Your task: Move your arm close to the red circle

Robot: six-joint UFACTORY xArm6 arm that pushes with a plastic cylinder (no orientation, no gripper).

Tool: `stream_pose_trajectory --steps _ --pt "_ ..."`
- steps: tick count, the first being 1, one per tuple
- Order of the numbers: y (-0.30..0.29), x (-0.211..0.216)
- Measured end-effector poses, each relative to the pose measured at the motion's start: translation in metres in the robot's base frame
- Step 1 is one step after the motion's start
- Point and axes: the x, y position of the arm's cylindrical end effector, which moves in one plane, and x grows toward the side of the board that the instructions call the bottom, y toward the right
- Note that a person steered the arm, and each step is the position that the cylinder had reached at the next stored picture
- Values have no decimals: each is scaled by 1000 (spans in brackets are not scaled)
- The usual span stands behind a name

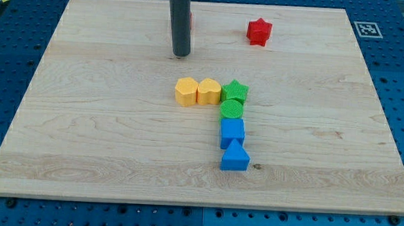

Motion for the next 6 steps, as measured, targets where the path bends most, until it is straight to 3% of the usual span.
stream_pose_trajectory --steps 6 --pt "0 -8"
